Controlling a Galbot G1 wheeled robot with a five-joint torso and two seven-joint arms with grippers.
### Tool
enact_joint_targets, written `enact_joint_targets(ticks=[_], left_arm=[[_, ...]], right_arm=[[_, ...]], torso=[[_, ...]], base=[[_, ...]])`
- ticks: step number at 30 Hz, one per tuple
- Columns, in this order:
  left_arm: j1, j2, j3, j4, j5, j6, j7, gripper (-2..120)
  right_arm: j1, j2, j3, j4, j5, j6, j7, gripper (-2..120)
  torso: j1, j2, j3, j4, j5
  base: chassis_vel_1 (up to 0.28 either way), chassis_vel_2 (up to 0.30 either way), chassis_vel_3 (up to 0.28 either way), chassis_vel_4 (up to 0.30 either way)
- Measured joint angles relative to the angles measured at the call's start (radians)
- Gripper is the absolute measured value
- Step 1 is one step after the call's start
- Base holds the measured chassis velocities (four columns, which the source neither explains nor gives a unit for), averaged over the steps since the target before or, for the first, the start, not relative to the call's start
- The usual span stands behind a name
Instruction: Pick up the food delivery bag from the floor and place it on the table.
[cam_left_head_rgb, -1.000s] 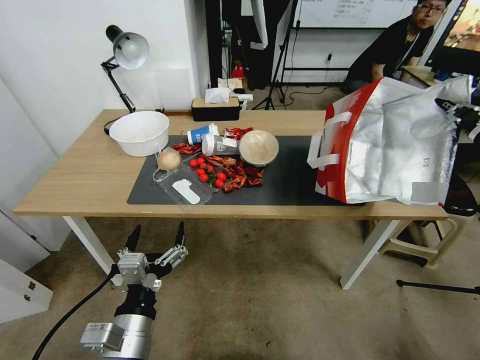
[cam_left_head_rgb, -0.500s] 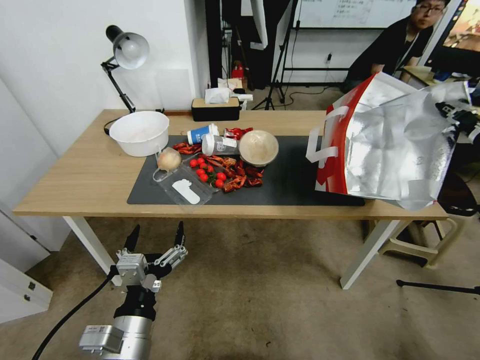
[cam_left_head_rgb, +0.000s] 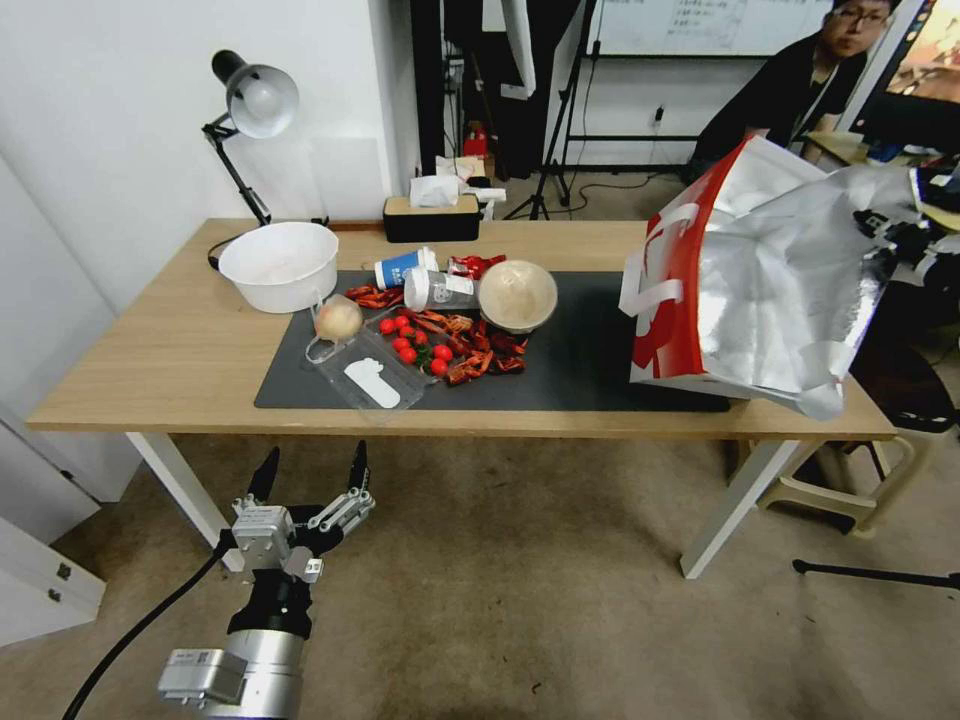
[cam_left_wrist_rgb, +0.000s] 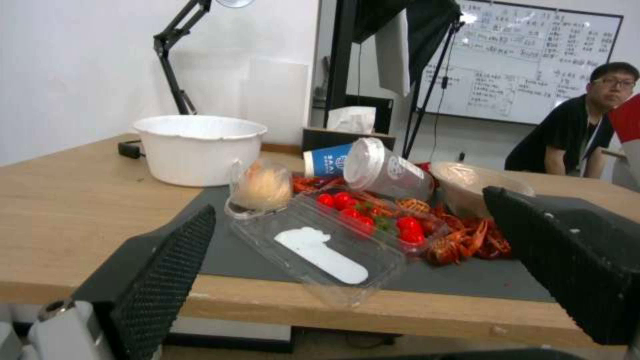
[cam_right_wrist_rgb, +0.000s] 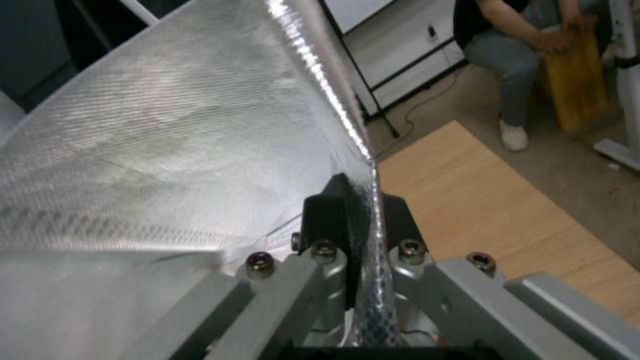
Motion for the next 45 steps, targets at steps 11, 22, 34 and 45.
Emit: enact_joint_targets(ticks=[11,22,34,45], left_arm=[[0.013,-0.009,0.011,0.001,0.011,-0.005,0.002,100],[0.026,-0.014,0.014,-0.011,0.015,-0.012,0.004,100],[0.044,-0.012,0.015,-0.033,0.001,-0.001,0.006,100],[0.029,-0.001,0.004,-0.039,-0.007,0.018,0.008,100]], right_arm=[[0.028,0.002,-0.023,-0.016,-0.019,0.041,0.008,30],[0.012,-0.013,0.0,0.004,-0.032,0.049,-0.038,68],[-0.039,-0.018,0.041,0.045,-0.064,0.037,-0.071,100],[-0.129,-0.014,0.102,0.104,-0.199,0.055,-0.113,100]], torso=[[0.0,0.0,0.0,0.0,0.0],[0.0,0.0,0.0,0.0001,0.0],[0.0,0.0,0.0,0.0001,0.0],[0.0,0.0,0.0,0.0,-0.0001]], base=[[0.0,0.0,0.0,0.0],[0.0,0.0,0.0,0.0],[0.0,0.0,0.0,0.0],[0.0,0.0,0.0,0.0]])
